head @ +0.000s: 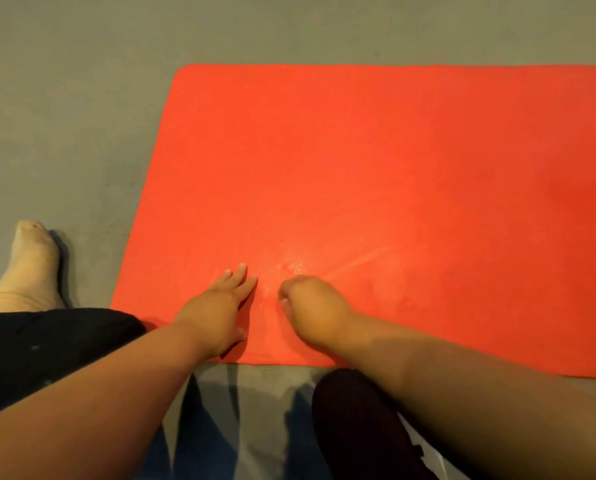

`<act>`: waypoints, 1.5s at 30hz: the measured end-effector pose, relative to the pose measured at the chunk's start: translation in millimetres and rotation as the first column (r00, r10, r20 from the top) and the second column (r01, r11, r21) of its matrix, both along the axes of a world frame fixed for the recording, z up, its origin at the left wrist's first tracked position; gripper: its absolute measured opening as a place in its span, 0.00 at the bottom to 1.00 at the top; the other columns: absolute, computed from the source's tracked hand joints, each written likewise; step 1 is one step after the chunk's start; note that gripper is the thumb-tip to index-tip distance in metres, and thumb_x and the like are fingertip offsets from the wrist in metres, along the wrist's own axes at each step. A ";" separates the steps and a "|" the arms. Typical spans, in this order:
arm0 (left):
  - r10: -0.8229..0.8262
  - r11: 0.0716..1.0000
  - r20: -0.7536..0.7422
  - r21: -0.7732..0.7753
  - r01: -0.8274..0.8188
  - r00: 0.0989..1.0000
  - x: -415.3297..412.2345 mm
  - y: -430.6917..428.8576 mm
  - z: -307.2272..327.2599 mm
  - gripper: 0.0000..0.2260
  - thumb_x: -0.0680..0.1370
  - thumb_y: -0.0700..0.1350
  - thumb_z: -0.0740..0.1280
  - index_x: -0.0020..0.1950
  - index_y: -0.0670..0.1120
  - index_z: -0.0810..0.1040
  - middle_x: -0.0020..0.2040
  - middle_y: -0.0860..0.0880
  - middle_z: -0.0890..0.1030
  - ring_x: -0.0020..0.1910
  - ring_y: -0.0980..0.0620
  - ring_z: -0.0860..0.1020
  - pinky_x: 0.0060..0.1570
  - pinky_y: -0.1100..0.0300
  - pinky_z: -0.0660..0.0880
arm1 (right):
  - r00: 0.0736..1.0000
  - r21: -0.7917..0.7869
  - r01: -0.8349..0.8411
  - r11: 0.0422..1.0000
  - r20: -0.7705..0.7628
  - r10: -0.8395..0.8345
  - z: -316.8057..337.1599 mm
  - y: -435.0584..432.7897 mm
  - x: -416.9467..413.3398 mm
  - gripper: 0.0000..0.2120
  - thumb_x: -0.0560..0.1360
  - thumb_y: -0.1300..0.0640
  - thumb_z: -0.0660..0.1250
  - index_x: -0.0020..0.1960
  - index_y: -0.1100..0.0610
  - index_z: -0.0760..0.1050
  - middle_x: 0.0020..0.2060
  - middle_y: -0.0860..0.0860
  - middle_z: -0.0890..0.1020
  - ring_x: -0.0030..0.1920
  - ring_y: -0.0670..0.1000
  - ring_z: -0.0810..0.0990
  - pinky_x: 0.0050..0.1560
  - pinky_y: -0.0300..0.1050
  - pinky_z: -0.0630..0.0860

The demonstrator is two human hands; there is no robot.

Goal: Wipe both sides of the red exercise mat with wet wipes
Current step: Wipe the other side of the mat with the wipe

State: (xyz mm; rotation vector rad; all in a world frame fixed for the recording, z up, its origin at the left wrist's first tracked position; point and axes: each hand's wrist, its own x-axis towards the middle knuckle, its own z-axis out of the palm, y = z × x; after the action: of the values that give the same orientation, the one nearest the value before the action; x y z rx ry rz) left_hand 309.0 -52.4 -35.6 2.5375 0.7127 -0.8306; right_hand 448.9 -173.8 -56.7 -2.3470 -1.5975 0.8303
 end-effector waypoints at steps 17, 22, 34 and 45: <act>0.019 0.999 -0.039 0.027 -0.018 0.999 -11.5 -14.7 2.4 0.44 0.74 0.46 0.71 0.79 0.49 0.43 0.78 0.48 0.38 0.78 0.48 0.45 0.73 0.58 0.52 | 0.997 0.047 0.076 0.996 -0.015 -0.075 -5.8 -41.0 -11.0 0.11 0.75 0.61 0.59 0.54 0.58 0.76 0.52 0.56 0.79 0.52 0.58 0.77 0.50 0.47 0.71; 0.022 0.998 -0.038 0.051 -0.020 0.999 -12.5 -15.5 0.6 0.45 0.73 0.47 0.72 0.79 0.49 0.44 0.79 0.48 0.39 0.78 0.48 0.46 0.72 0.58 0.54 | 0.793 0.116 0.576 0.809 0.161 -0.588 -2.4 -85.3 60.7 0.07 0.74 0.61 0.62 0.47 0.62 0.76 0.46 0.61 0.81 0.48 0.61 0.78 0.43 0.49 0.70; 0.061 0.998 -0.022 0.018 -0.060 0.998 -14.6 -11.3 2.1 0.46 0.71 0.46 0.75 0.79 0.51 0.47 0.79 0.51 0.40 0.78 0.50 0.47 0.73 0.57 0.55 | 0.991 0.003 0.130 0.991 -0.008 -0.130 -7.9 -64.7 -19.0 0.09 0.74 0.62 0.59 0.51 0.58 0.75 0.49 0.56 0.79 0.50 0.59 0.78 0.46 0.47 0.73; 0.053 0.998 -0.027 0.047 -0.052 0.998 -14.1 -16.0 0.9 0.47 0.71 0.46 0.75 0.79 0.49 0.46 0.79 0.48 0.41 0.78 0.48 0.47 0.72 0.57 0.54 | 0.989 -0.016 0.114 0.993 -0.098 -0.115 -0.5 -54.4 -60.3 0.09 0.74 0.63 0.58 0.52 0.58 0.72 0.47 0.57 0.80 0.48 0.59 0.77 0.41 0.46 0.70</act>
State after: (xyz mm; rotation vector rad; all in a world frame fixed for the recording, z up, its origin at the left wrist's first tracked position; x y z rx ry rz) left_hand 294.9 -68.4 -34.7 2.5408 0.8133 -0.8433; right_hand 388.6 -228.2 -57.2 -2.3401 -1.4095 0.9157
